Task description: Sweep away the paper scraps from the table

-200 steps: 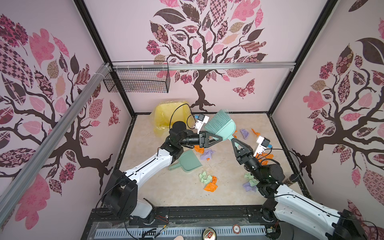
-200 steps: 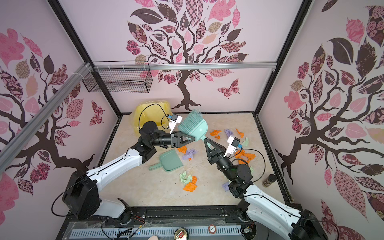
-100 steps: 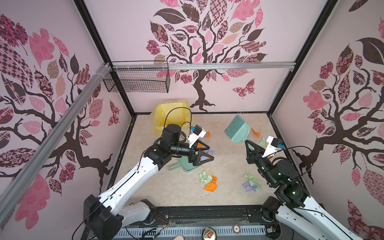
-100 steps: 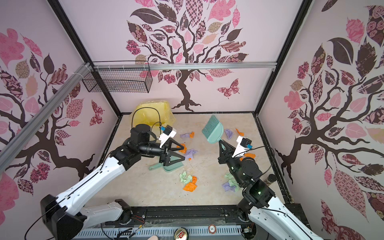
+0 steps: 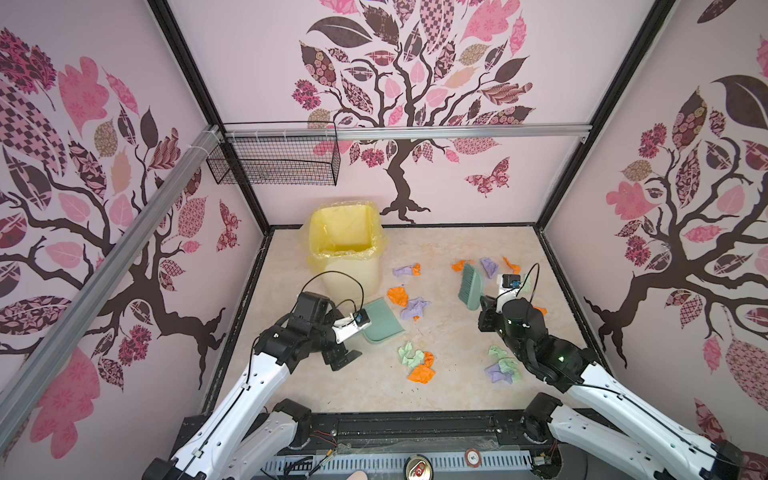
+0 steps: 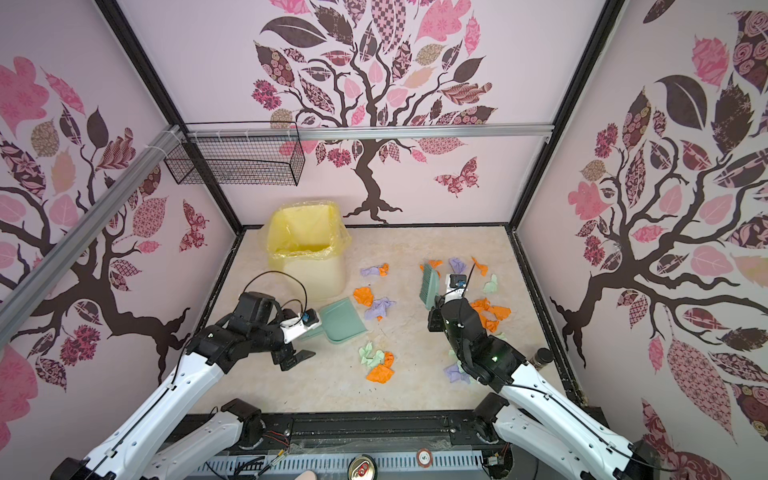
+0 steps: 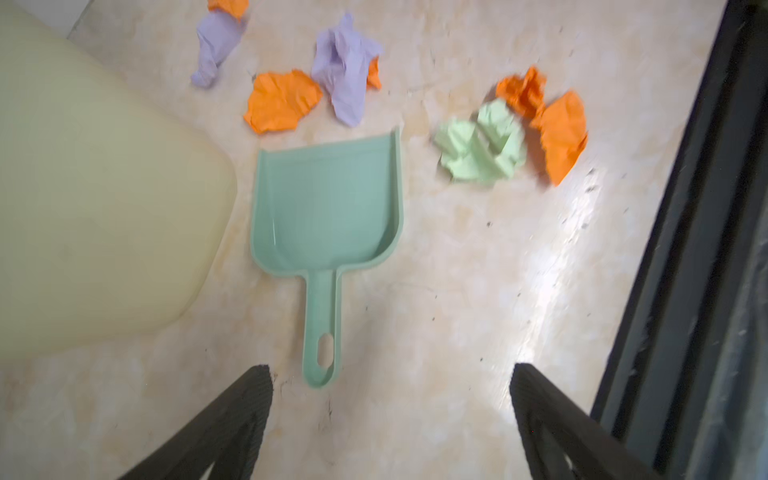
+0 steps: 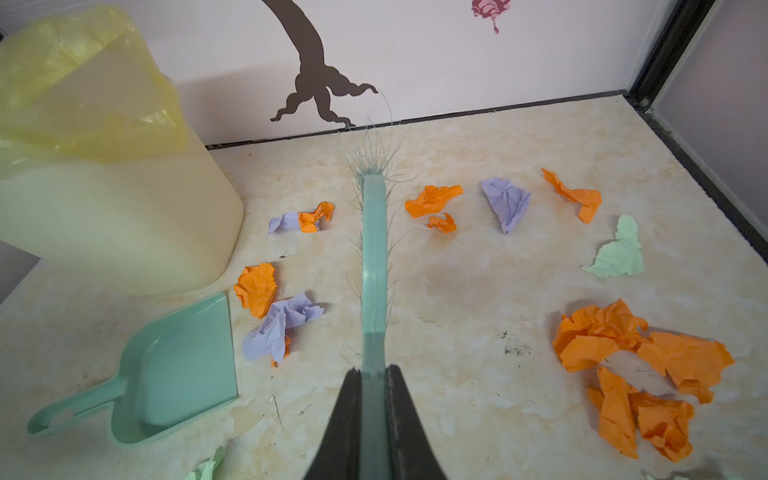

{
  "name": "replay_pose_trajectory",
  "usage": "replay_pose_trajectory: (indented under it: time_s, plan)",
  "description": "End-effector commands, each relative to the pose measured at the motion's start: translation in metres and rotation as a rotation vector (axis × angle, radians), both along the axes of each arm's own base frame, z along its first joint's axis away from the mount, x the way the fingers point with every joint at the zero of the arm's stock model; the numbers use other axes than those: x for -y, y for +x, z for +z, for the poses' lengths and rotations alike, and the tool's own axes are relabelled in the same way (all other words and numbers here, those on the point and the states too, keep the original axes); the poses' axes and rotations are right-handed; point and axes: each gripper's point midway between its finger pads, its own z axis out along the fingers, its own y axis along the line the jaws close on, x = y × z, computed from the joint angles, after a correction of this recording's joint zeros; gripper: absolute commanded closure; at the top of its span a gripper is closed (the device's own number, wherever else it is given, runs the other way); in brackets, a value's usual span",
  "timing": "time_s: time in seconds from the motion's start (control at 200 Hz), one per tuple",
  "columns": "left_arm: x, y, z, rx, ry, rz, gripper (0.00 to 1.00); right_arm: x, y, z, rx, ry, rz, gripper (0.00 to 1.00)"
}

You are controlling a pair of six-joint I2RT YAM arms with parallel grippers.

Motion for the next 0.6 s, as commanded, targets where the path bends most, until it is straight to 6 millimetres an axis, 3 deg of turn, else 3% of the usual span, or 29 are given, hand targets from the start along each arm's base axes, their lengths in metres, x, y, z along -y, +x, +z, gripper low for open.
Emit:
replay_pose_trajectory:
  time_s: [0.0,0.245,0.595]
  plan:
    - [-0.025,0.009,-0.026,0.049,0.162,-0.054,0.07,-0.009,0.004,0.023,0.040,0.045,0.031,1.00]
    - [-0.035,0.045,-0.046,-0.021,0.199,-0.022,0.09,-0.010,-0.003,0.022,0.036,0.094,0.047,1.00]
    - [-0.014,0.080,-0.050,-0.034,0.081,-0.011,0.11,-0.005,-0.008,0.017,0.034,0.094,0.037,1.00]
